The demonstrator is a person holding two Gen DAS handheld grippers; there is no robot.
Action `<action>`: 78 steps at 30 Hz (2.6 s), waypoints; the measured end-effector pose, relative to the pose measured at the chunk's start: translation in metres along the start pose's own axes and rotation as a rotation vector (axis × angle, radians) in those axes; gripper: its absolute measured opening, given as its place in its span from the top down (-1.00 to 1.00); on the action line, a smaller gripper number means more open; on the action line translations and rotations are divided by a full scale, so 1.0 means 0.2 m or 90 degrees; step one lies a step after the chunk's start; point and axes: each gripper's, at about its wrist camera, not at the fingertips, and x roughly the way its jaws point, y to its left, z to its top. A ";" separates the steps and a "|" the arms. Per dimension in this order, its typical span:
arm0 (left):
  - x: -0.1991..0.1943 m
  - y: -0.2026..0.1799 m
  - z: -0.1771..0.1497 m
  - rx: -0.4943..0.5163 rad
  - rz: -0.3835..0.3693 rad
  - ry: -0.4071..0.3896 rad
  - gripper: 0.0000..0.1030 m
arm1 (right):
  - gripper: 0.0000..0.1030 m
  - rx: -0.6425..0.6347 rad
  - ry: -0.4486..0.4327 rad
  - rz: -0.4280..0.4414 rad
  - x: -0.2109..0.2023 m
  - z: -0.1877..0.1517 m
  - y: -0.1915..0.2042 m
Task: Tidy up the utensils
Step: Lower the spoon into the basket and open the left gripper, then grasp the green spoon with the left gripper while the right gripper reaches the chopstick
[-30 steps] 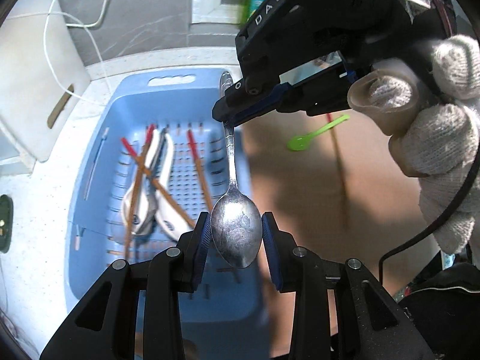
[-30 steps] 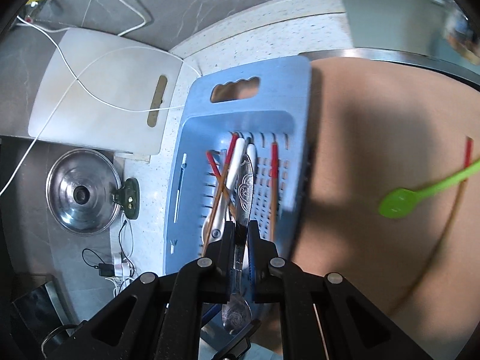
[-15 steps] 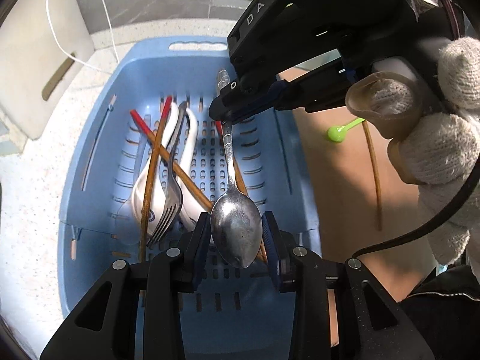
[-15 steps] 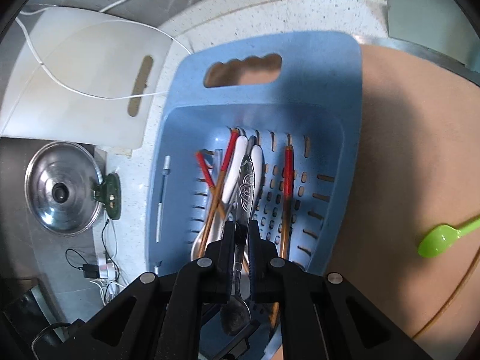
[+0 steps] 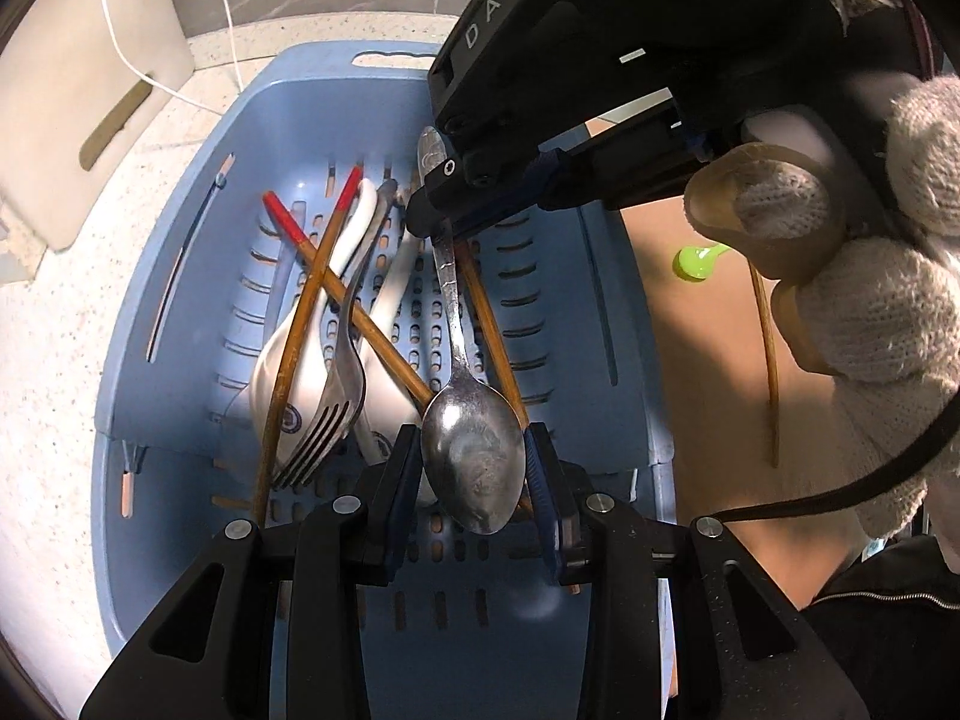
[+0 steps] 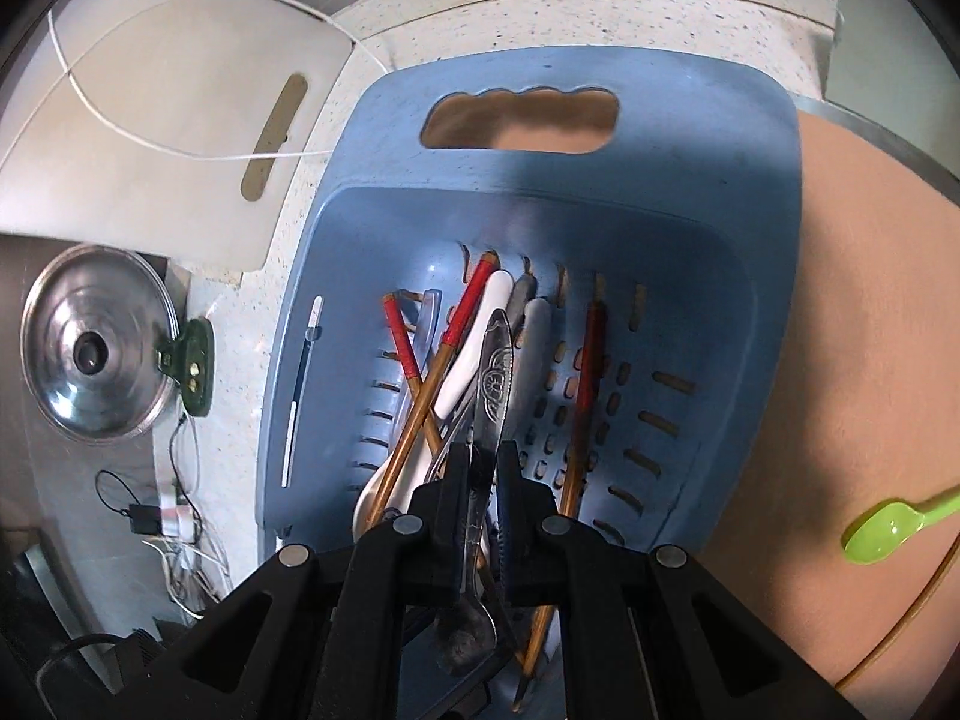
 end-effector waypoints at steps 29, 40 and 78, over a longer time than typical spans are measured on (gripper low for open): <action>-0.04 0.00 0.01 -0.022 0.033 0.001 0.34 | 0.52 -0.040 -0.002 -0.027 -0.02 0.00 0.04; -0.19 -0.03 -0.02 -0.026 0.048 -0.021 0.34 | 0.37 -0.085 -0.087 -0.007 -0.34 -0.12 -0.08; 0.16 -0.97 0.44 0.234 -0.001 -0.014 0.15 | -0.30 0.072 -0.291 -0.077 -1.15 -0.94 -1.35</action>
